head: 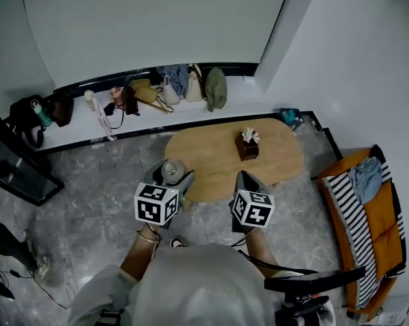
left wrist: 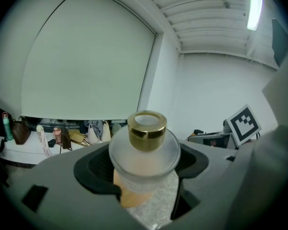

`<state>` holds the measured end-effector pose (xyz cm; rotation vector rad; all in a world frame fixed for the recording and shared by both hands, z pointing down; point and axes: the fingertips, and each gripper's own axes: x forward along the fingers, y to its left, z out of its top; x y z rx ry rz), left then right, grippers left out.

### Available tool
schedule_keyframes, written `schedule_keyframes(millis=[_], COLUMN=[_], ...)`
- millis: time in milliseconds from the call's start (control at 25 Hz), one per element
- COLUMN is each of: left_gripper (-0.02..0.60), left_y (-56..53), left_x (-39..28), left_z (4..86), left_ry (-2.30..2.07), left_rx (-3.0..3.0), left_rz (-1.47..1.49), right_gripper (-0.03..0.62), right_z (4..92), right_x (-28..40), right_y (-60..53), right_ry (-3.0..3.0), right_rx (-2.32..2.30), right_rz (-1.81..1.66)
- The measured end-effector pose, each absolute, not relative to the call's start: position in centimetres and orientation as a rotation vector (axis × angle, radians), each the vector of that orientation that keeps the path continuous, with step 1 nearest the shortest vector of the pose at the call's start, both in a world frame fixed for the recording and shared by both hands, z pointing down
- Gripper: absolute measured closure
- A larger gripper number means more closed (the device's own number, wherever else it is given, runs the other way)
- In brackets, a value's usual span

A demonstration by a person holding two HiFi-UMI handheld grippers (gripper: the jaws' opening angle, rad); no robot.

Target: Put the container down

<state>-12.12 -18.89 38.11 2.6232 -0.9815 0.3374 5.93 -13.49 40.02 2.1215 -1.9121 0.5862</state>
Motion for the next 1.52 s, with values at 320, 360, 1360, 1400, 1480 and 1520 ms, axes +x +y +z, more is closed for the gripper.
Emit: schedule_keyframes(millis=[320,360,1360,1400,1480,1520], left_gripper=[0.241,0.241,0.241,0.241,0.241,0.241], left_y=[-22.4,-22.7,-30.9,-31.2,-31.7,-31.9], left_x=[-12.0,-11.8,-3.3,-2.8,-1.7,-1.2], left_z=[40.9,41.3,48.4,48.9,50.1,50.8], left_ry=[-0.929,-0.925,-0.839,-0.831,-0.813,-0.803], left_rx=[2.591,2.585,2.537,2.532,2.524,2.520], left_rz=[0.389,0.395,0.559,0.565,0.577,0.584], right_gripper=[0.571,0.571,0.571,0.571,0.571,0.571], right_z=[43.2,43.6,51.3,51.9,53.3,54.1], right_x=[6.1,6.3,12.3,12.8,13.6,14.0], right_y=[-16.0,-16.2,-27.2,-27.6,-28.1,-28.3], right_ry=[-1.855,-1.846,-1.837,-1.833,-1.821,-1.812], right_rx=[2.114,2.112,2.041,2.038,2.036,2.036], right_rz=[0.699,0.709,0.884,0.897,0.924,0.939])
